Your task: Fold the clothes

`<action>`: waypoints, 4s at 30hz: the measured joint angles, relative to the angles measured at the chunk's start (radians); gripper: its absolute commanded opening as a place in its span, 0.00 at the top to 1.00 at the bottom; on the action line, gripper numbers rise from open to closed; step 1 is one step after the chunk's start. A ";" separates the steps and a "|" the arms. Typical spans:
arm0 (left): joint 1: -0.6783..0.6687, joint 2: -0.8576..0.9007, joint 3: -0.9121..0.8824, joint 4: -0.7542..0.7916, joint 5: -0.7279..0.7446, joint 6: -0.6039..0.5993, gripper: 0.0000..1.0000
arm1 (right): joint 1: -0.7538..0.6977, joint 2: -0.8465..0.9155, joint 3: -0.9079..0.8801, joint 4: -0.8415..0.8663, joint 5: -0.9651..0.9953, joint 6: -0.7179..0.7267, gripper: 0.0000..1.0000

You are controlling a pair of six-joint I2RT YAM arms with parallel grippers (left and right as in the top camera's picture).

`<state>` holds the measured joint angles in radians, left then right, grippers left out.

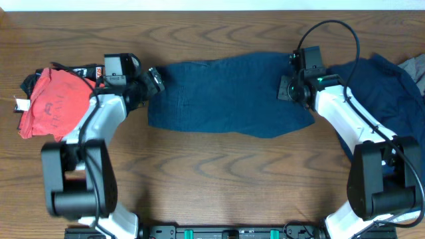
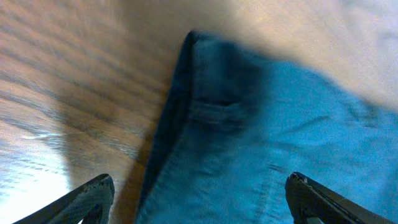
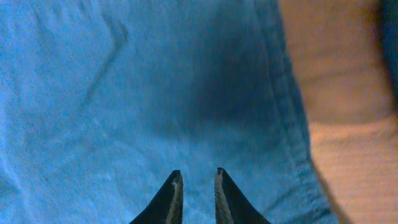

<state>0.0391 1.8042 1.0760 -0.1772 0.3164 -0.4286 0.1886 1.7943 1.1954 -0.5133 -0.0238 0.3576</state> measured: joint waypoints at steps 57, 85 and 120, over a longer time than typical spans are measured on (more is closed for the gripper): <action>0.051 -0.536 0.009 -0.469 0.303 -0.017 0.94 | 0.542 0.207 0.024 0.359 -0.318 -0.109 0.78; -0.435 -0.159 0.009 -0.082 0.201 -0.193 0.65 | 0.241 0.166 0.019 -0.089 -0.184 -0.236 0.90; -0.206 0.148 0.099 -0.006 -0.042 0.037 0.58 | 0.354 0.119 0.063 -0.205 -0.484 -0.134 0.95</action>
<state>-0.1665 1.9522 1.1751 -0.1829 0.2745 -0.3916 0.5430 1.9137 1.2587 -0.7181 -0.5083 0.2241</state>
